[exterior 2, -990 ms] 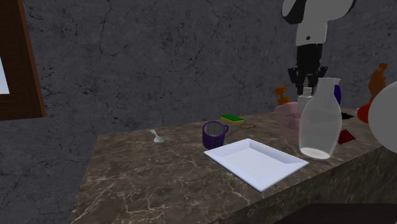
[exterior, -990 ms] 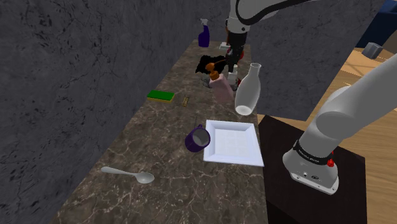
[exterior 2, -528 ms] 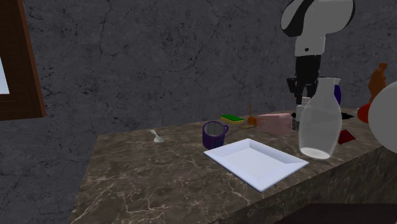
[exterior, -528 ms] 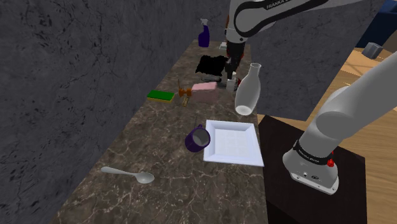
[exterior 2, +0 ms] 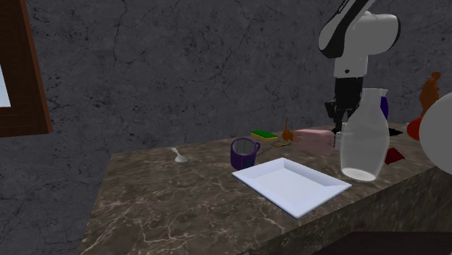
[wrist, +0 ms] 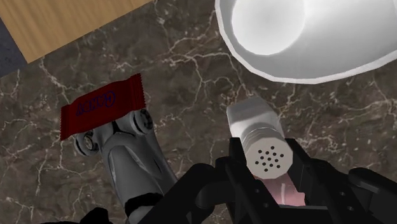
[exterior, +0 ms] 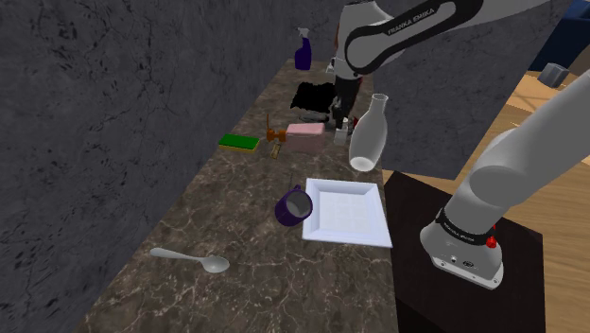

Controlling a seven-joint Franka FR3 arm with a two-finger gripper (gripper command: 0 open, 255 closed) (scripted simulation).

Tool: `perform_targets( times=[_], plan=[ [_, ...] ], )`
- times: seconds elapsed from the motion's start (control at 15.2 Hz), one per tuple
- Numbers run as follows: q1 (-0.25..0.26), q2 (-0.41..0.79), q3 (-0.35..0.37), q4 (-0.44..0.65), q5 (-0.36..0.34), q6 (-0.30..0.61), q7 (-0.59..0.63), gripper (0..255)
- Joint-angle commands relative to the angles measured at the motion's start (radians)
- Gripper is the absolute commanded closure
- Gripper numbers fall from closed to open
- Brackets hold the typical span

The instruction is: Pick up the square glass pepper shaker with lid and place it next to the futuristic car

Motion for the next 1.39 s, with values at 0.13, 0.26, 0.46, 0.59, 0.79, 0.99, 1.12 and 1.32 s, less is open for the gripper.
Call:
perform_targets(
  times=[0.13,0.26,0.46,0.59,0.79,0.99,1.12,1.32],
  plan=[
    [-0.001,0.030,0.000,-0.030,-0.003,0.060,0.002,255],
    [-0.002,0.049,0.001,-0.046,-0.005,0.095,0.005,255],
    [-0.002,0.049,0.001,-0.046,-0.005,0.095,0.005,255],
    [-0.002,0.049,0.001,-0.046,-0.005,0.095,0.005,255],
    [-0.002,0.049,0.001,-0.046,-0.005,0.095,0.005,255],
    [-0.002,0.049,0.001,-0.046,-0.005,0.096,0.005,0],
    [-0.002,0.049,0.001,-0.046,-0.005,0.096,0.005,0],
    [0.000,0.012,0.001,-0.009,-0.001,0.022,0.002,0]
  ],
)
